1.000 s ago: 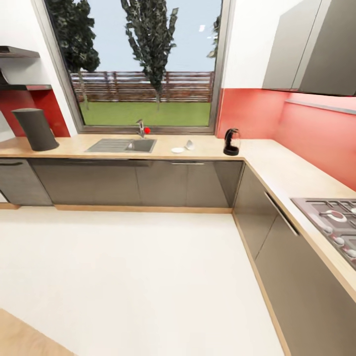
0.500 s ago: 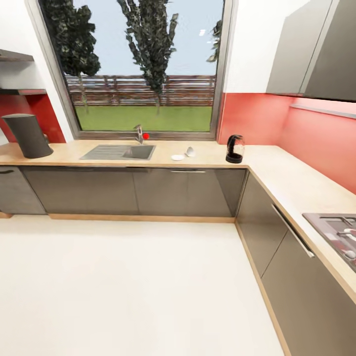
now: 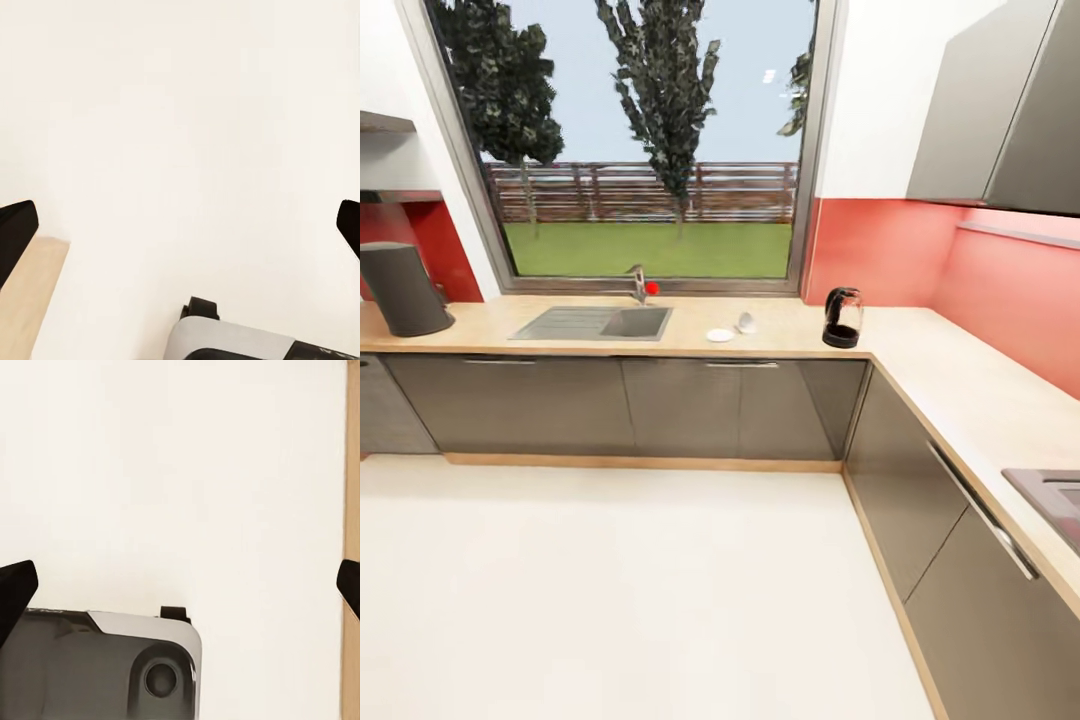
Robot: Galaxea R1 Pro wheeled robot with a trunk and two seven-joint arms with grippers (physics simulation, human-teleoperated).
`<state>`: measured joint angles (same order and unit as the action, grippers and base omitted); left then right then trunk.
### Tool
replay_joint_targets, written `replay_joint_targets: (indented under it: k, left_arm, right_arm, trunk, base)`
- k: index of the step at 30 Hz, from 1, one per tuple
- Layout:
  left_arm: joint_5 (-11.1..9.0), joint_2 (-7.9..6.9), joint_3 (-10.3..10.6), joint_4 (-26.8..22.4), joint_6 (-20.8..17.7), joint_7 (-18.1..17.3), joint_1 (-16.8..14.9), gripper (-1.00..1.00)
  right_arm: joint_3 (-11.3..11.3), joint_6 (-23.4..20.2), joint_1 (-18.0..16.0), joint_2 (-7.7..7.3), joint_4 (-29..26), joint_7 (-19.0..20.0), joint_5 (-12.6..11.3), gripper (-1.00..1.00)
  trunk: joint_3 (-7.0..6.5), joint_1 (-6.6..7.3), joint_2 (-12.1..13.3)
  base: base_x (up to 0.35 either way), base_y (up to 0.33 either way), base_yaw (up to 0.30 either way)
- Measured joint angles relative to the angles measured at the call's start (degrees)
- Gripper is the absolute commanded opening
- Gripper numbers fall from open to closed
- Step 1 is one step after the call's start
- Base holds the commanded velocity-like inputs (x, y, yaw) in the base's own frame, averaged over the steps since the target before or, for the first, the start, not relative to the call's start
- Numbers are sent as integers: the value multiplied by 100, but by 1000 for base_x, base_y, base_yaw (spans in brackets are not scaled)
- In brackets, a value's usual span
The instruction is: Set up a coffee station on the kitchen countertop: keep the coffee maker on the countertop, move the bottle of coffee from the kitchen shelf to the counter next to the coffee maker, place a paper coffee filter on top of the coffee maker, put the saucer next to the coffee maker with the coffee cup on the saucer, and place the electric kettle next to the coffee maker.
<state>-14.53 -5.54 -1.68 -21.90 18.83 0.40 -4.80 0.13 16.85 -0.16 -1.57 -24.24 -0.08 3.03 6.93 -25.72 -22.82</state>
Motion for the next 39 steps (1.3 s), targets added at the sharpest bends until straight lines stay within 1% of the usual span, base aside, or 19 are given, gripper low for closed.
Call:
replay_joint_targets:
  k: [18, 25, 27, 35, 39]
  left_arm:
    - [-7, -10, 0, 0, 0, 0, 0, 100]
    - [-30, -8, -13, -41, -63, -12, -45, 100]
    - [-7, 11, -23, -18, -38, -5, -53, 100]
    - [20, -29, -10, 9, -30, -2, -23, 100]
    - [108, -44, 34, 181, -34, -6, -6, 100]
  right_arm:
    - [-2, -6, 0, 0, 7, 2, -8, 100]
    - [2, 0, 0, 16, 74, 0, -15, 100]
    - [4, 0, 0, 17, 102, 0, -10, 100]
    - [18, 0, 0, 25, 123, 9, -2, 100]
    - [35, 0, 0, 38, 153, 23, 0, 100]
  trunk:
    - [-9, 0, 0]
    - [-9, 0, 0]
    - [-9, 0, 0]
    - [-9, 0, 0]
    - [-9, 0, 0]
  base:
    - [338, 0, 0]
    - [338, 0, 0]
    - [338, 0, 0]
    - [338, 0, 0]
    - [338, 0, 0]
